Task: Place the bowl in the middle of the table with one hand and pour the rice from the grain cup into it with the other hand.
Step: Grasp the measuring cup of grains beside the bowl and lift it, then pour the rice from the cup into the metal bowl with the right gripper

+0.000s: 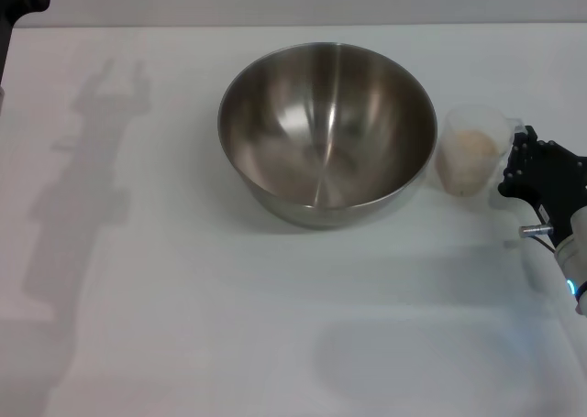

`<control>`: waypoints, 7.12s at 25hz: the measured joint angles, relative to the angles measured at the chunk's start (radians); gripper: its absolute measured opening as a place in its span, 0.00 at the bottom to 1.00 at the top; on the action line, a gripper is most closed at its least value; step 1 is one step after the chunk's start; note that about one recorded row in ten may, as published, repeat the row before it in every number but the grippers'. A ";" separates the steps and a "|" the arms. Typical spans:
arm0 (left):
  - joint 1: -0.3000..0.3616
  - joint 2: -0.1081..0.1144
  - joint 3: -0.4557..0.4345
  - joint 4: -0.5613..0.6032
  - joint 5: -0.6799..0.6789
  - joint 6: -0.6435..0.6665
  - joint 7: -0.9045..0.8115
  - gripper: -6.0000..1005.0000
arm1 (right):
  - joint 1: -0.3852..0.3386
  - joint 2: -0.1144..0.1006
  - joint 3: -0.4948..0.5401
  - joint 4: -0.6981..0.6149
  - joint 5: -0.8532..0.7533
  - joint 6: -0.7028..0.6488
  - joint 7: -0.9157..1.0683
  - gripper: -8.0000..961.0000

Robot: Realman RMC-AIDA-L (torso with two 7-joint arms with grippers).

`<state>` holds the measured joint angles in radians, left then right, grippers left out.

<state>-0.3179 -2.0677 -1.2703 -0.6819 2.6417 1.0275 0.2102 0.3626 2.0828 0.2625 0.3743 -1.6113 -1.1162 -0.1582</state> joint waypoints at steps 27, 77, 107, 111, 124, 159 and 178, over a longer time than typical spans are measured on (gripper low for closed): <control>-0.021 0.002 -0.033 0.092 0.048 -0.018 -0.059 0.41 | -0.001 -0.001 0.014 -0.024 -0.004 -0.103 0.059 0.01; -0.009 0.003 -0.109 0.219 0.049 -0.051 -0.127 0.41 | 0.226 -0.006 0.000 -0.200 -0.145 -0.492 -0.256 0.01; -0.024 0.000 -0.123 0.215 0.049 -0.006 -0.127 0.41 | 0.309 -0.001 -0.144 -0.288 -0.179 -0.441 -0.700 0.02; -0.024 0.001 -0.128 0.216 0.049 -0.001 -0.127 0.41 | 0.307 -0.001 -0.145 -0.271 -0.179 -0.440 -0.828 0.02; -0.023 0.001 -0.130 0.216 0.049 0.023 -0.127 0.41 | 0.323 -0.001 -0.146 -0.247 -0.206 -0.441 -1.180 0.02; -0.031 0.002 -0.135 0.214 0.047 0.038 -0.127 0.41 | 0.324 0.002 -0.156 -0.230 -0.302 -0.428 -1.408 0.03; -0.033 0.002 -0.135 0.214 0.047 0.038 -0.127 0.41 | 0.319 0.002 -0.107 -0.164 -0.313 -0.392 -1.375 0.03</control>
<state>-0.3511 -2.0662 -1.4051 -0.4678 2.6891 1.0651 0.0828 0.6813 2.0846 0.1553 0.2101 -1.9245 -1.5083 -1.5335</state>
